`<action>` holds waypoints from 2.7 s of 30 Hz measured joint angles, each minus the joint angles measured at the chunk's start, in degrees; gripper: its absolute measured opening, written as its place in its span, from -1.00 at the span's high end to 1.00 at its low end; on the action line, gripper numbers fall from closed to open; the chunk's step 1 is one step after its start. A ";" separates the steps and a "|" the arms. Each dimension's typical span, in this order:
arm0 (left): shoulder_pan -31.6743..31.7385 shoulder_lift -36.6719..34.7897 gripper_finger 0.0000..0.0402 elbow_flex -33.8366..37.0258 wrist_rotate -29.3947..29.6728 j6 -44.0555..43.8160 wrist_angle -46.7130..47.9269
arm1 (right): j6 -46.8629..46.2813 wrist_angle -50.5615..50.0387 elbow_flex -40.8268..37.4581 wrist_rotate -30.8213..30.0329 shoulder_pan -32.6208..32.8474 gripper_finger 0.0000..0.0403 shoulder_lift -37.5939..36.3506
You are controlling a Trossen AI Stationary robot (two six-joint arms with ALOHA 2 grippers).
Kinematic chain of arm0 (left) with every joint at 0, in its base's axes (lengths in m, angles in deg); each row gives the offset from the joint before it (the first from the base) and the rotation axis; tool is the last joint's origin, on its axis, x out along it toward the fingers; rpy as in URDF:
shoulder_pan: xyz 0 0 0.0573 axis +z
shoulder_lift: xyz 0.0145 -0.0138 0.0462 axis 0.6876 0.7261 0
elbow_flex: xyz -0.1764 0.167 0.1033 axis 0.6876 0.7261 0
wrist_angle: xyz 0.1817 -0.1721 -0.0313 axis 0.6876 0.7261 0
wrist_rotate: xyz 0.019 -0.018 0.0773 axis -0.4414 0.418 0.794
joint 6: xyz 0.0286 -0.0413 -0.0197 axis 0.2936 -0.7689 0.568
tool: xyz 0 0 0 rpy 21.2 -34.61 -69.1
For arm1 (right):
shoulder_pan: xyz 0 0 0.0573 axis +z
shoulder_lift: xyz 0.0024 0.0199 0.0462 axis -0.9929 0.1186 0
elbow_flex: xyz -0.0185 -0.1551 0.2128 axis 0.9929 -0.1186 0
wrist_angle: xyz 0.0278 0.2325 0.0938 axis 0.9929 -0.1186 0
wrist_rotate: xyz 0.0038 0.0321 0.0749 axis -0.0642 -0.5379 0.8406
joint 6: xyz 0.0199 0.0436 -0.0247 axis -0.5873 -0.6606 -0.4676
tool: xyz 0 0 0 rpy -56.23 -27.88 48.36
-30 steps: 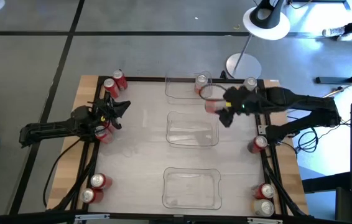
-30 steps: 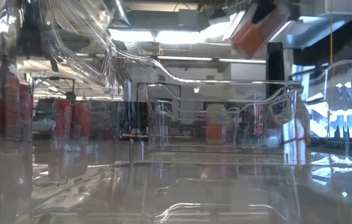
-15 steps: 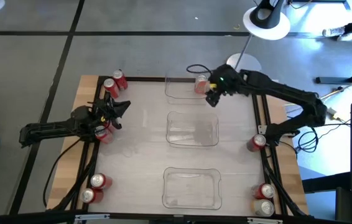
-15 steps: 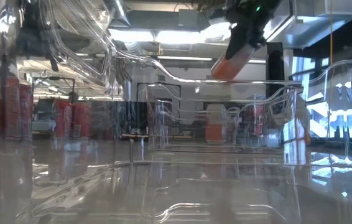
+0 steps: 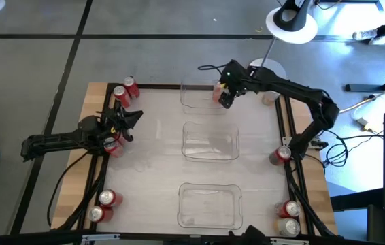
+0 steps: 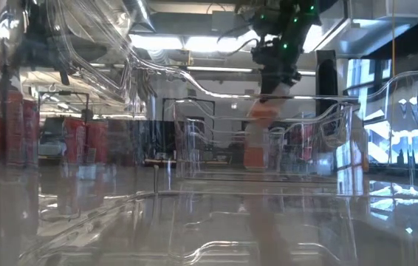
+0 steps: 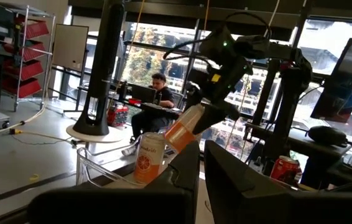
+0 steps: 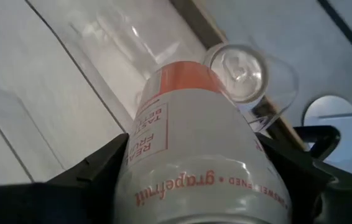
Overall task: Sort soda cans
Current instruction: Put the orange white soda can into the top transparent bin, then put the top yellow white soda can into the top transparent bin
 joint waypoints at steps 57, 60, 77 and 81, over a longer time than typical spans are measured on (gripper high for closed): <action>-0.01 0.02 0.91 0.00 0.01 -1.32 4.54 | 1.85 -9.57 9.84 3.13 -1.60 -0.71 14.38; 0.01 0.02 0.91 0.00 0.00 -1.39 4.55 | 1.80 -16.59 13.95 3.13 -1.60 -0.71 14.35; -0.10 0.02 0.91 0.02 0.00 -1.34 6.52 | -3.37 -34.18 17.64 -5.67 -13.80 -0.71 0.51; -0.10 0.02 0.91 0.02 0.00 -2.00 7.68 | -3.36 -34.08 17.64 -7.17 -19.78 -0.71 0.16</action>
